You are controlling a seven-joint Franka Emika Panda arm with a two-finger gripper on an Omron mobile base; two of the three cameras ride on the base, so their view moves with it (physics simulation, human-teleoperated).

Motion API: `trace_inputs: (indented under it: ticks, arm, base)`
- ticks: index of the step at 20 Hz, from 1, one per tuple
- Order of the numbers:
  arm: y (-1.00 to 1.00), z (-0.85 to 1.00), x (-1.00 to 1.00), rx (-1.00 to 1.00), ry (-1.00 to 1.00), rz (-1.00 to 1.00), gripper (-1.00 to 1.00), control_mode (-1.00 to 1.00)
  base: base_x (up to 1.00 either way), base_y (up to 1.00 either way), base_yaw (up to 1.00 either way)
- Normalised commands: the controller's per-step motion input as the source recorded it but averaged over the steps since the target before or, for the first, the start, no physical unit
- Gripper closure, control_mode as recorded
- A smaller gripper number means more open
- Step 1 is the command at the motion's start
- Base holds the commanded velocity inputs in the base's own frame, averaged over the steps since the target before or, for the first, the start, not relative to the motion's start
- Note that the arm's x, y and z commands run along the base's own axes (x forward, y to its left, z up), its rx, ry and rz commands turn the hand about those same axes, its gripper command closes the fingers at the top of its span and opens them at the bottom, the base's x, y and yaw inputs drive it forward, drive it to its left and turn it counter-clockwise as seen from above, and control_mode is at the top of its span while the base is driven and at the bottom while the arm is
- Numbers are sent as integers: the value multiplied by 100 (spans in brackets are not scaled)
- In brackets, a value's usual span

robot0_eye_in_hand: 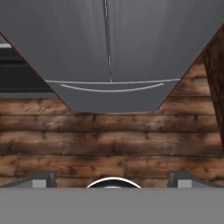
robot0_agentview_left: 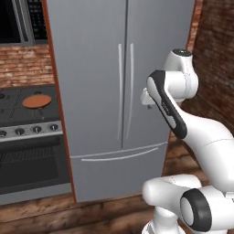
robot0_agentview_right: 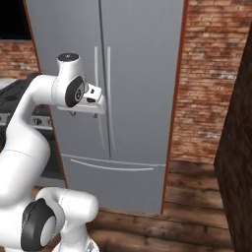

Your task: Retrieve the fish from the fridge and place it on the saucepan with marinade on the stove.

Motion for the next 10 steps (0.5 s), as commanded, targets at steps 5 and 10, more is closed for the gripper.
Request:
trace_inputs:
  ticks: [5,10]
  arm:
    - [0,0,0,0,0,0,-100,100]
    - [0,0,0,0,0,0,-100,100]
  base:
    - [41,-2,0]
    - [23,0,0]
